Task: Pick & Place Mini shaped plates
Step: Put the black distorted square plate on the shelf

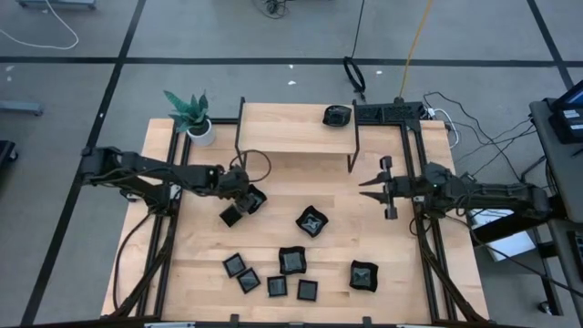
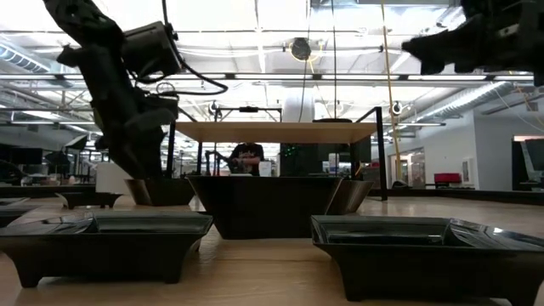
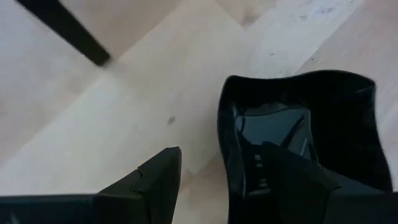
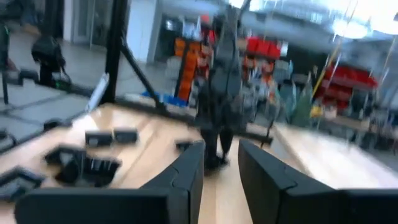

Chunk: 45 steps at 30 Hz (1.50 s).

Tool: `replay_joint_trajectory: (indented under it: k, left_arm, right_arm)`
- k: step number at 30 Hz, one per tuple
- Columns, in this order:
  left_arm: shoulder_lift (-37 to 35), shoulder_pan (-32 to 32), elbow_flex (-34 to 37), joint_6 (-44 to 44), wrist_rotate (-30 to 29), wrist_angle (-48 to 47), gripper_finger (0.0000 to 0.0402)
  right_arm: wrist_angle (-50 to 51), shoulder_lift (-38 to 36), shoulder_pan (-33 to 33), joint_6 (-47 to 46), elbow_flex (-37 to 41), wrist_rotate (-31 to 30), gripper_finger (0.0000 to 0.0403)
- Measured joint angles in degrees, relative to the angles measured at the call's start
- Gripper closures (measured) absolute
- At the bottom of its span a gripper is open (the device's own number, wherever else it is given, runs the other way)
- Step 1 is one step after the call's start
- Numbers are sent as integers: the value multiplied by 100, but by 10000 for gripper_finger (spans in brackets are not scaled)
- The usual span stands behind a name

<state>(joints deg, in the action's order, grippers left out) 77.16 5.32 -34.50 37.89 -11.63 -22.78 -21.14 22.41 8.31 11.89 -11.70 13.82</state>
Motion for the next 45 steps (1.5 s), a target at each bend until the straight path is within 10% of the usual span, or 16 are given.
replay_joint_trajectory:
  k: [11,25,45]
  left_arm:
    - [59,-4,-7,204,43,10,195]
    - [57,-4,-9,301,125,-3,394]
    - [-80,-361,-1973,-898,259,-671,395]
  right_arm:
    - [39,-384,-222,91,17,-13,312]
    - [126,-378,-221,84,17,-19,312]
    - [126,-344,-220,82,12,-26,312]
